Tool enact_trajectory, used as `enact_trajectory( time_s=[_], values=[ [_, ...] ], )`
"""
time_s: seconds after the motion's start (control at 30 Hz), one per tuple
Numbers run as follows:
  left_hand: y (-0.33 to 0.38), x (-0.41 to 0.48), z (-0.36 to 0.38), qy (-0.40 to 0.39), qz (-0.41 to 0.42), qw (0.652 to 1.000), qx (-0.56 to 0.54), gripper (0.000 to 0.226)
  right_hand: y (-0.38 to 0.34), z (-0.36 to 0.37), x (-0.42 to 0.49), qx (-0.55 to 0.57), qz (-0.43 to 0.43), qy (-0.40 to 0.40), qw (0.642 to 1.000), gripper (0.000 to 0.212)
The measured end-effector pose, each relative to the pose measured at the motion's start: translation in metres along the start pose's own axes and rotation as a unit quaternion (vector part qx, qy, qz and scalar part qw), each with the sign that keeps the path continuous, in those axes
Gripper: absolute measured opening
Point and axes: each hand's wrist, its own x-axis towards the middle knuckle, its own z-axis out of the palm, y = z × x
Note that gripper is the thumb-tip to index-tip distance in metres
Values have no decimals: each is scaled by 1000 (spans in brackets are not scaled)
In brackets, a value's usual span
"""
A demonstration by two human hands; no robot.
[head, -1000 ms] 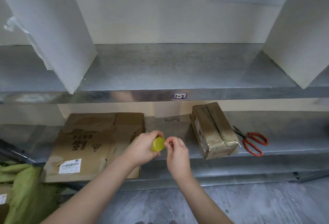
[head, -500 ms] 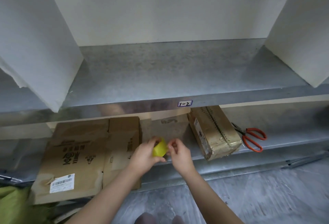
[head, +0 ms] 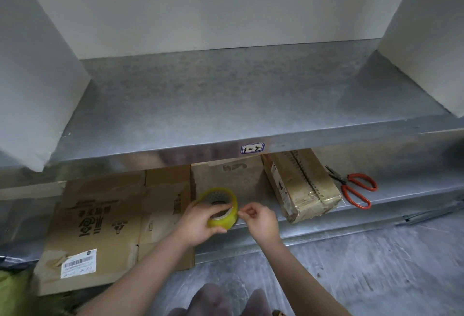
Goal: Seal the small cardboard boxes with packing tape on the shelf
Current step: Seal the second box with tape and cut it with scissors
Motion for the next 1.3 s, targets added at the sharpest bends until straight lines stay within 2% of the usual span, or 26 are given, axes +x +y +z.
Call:
enact_trajectory(
  time_s=[0.23, 0.37, 0.6, 0.7, 0.87, 1.0, 1.13, 1.23, 1.3],
  values=[
    [1, 15, 4, 37, -41, 998, 35, 73, 12, -1, -35, 40, -12, 25, 999, 18],
    [5, 17, 13, 42, -53, 997, 38, 74, 20, -7, -32, 97, 58, 44, 993, 19],
    [-11, 8, 21, 13, -43, 998, 45, 65, 14, 4, -1, -83, 104, 35, 990, 10],
    [-11, 8, 21, 31, -32, 998, 35, 72, 13, 9, 3, -134, 111, 50, 983, 8],
    [-14, 7, 19, 53, -25, 998, 1, 74, 13, 18, -3, -139, 84, 93, 982, 5],
    [-15, 9, 18, 41, -35, 999, 0, 77, 18, 25, -6, -160, 61, 115, 979, 6],
    [-14, 7, 19, 53, -30, 998, 4, 75, 17, 30, -8, -190, 29, 111, 975, 19],
    [-11, 1, 18, 31, -7, 998, 48, 75, 14, 26, -18, -243, 5, 84, 966, 34],
    [-6, -7, 16, 29, 20, 995, 90, 74, 7, 15, -34, -251, -43, 71, 965, 37]
  ],
)
